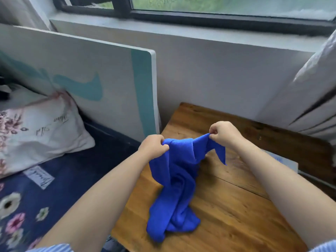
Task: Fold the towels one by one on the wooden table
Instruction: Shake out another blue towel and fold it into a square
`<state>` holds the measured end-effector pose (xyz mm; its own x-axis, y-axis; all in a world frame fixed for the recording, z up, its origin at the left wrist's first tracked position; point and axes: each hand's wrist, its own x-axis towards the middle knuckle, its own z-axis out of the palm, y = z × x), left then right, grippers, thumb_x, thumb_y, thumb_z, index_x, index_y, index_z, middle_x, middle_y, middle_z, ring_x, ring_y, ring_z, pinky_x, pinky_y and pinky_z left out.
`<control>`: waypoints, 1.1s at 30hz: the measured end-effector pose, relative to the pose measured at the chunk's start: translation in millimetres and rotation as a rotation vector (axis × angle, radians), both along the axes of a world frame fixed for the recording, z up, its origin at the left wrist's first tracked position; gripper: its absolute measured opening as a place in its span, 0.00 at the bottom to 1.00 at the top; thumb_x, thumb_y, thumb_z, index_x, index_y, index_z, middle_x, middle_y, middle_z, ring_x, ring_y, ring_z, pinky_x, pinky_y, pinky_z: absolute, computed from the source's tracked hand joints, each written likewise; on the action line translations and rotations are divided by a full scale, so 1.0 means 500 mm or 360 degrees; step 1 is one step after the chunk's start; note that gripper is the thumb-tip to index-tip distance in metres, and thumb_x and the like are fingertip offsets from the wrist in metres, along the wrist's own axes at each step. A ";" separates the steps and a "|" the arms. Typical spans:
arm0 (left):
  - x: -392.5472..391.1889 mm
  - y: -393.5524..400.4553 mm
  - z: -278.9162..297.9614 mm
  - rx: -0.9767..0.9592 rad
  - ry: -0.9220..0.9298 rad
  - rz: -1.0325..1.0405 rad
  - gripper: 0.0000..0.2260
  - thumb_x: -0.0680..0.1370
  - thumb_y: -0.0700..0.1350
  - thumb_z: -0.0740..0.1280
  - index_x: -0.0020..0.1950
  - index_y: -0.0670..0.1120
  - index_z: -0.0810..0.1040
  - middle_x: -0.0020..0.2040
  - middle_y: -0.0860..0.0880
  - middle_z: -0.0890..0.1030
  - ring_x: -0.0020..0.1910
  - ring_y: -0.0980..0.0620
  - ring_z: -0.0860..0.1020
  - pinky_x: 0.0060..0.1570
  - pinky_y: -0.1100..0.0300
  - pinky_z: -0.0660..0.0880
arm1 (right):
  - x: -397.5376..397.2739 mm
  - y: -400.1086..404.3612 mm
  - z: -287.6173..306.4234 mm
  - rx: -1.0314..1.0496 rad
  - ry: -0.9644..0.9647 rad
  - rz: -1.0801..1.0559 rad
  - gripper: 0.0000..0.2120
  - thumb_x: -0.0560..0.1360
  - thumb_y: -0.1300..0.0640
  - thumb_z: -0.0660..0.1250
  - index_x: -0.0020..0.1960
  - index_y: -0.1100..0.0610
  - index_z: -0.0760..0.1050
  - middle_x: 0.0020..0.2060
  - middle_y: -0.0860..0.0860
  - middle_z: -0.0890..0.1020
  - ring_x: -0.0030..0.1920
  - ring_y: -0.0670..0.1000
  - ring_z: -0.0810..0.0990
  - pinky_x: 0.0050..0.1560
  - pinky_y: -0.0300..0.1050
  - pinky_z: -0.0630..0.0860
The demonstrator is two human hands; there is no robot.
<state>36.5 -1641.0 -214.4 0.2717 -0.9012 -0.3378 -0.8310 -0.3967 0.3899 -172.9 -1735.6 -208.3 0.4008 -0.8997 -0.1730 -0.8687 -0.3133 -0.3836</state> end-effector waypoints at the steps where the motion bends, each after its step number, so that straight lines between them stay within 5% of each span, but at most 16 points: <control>1: 0.011 -0.010 -0.013 -0.0050 -0.0017 0.0028 0.12 0.73 0.42 0.61 0.31 0.46 0.63 0.31 0.50 0.68 0.38 0.46 0.68 0.29 0.60 0.61 | 0.013 -0.008 -0.015 -0.0055 -0.0071 -0.0100 0.08 0.73 0.61 0.61 0.47 0.58 0.78 0.46 0.55 0.81 0.46 0.55 0.75 0.40 0.41 0.67; 4: 0.047 -0.042 -0.056 -0.0210 0.0066 0.0097 0.05 0.75 0.40 0.60 0.47 0.42 0.75 0.44 0.45 0.75 0.47 0.43 0.74 0.41 0.57 0.69 | 0.042 -0.025 -0.059 -0.0094 -0.0226 -0.0302 0.13 0.76 0.62 0.57 0.56 0.58 0.76 0.52 0.57 0.81 0.53 0.59 0.77 0.46 0.45 0.71; 8: 0.075 -0.041 -0.141 -0.0043 0.0139 0.0115 0.16 0.75 0.39 0.60 0.63 0.40 0.70 0.60 0.41 0.74 0.57 0.40 0.73 0.53 0.51 0.71 | 0.057 0.003 -0.138 0.0254 -0.0021 -0.0249 0.22 0.75 0.64 0.55 0.69 0.56 0.65 0.61 0.59 0.76 0.60 0.59 0.74 0.56 0.48 0.71; 11: 0.086 -0.001 -0.219 0.0225 0.0137 0.0170 0.15 0.75 0.39 0.59 0.60 0.37 0.70 0.61 0.38 0.73 0.59 0.38 0.73 0.53 0.51 0.71 | 0.056 0.064 -0.209 0.0389 0.0122 -0.0372 0.13 0.75 0.62 0.56 0.54 0.62 0.76 0.53 0.60 0.80 0.53 0.60 0.77 0.46 0.47 0.72; 14: 0.102 0.039 -0.284 0.0437 0.0243 0.0280 0.18 0.77 0.42 0.59 0.65 0.38 0.68 0.61 0.38 0.75 0.59 0.39 0.74 0.51 0.55 0.70 | 0.068 0.117 -0.270 0.0488 0.0183 -0.0560 0.09 0.74 0.59 0.58 0.41 0.63 0.75 0.47 0.61 0.81 0.50 0.60 0.78 0.39 0.46 0.68; 16: 0.107 0.058 -0.310 0.0484 0.0341 0.0337 0.16 0.78 0.46 0.59 0.61 0.37 0.72 0.59 0.37 0.77 0.58 0.40 0.75 0.51 0.55 0.71 | 0.085 0.140 -0.303 0.0511 0.0143 -0.0683 0.09 0.74 0.57 0.62 0.40 0.62 0.74 0.48 0.63 0.81 0.50 0.61 0.78 0.39 0.46 0.67; 18: 0.104 0.063 -0.326 0.0439 0.0477 0.0424 0.14 0.79 0.47 0.59 0.42 0.37 0.77 0.52 0.34 0.79 0.54 0.38 0.76 0.50 0.53 0.72 | 0.100 0.151 -0.325 0.0488 0.0079 -0.0847 0.11 0.74 0.55 0.65 0.44 0.65 0.76 0.48 0.63 0.81 0.50 0.62 0.78 0.41 0.47 0.69; 20: 0.106 0.060 -0.344 0.0383 0.0571 0.0549 0.19 0.78 0.46 0.61 0.27 0.44 0.67 0.38 0.36 0.78 0.44 0.37 0.75 0.46 0.51 0.71 | 0.118 0.152 -0.345 0.0423 0.0060 -0.1018 0.13 0.73 0.55 0.66 0.45 0.67 0.76 0.48 0.64 0.79 0.50 0.63 0.78 0.43 0.48 0.71; 24: 0.097 0.058 -0.365 0.0309 0.0830 0.0854 0.21 0.77 0.41 0.63 0.26 0.46 0.59 0.26 0.48 0.61 0.27 0.50 0.60 0.30 0.56 0.58 | 0.134 0.146 -0.370 0.0364 -0.0010 -0.1193 0.09 0.72 0.59 0.66 0.45 0.66 0.77 0.49 0.65 0.79 0.50 0.63 0.77 0.46 0.50 0.73; 33: 0.121 0.038 -0.303 0.0042 0.1169 0.1107 0.16 0.75 0.39 0.65 0.29 0.45 0.66 0.28 0.48 0.63 0.27 0.52 0.59 0.28 0.58 0.56 | 0.083 0.156 -0.291 0.0329 -0.0620 -0.1408 0.06 0.72 0.63 0.65 0.42 0.65 0.79 0.37 0.55 0.78 0.42 0.54 0.74 0.43 0.44 0.66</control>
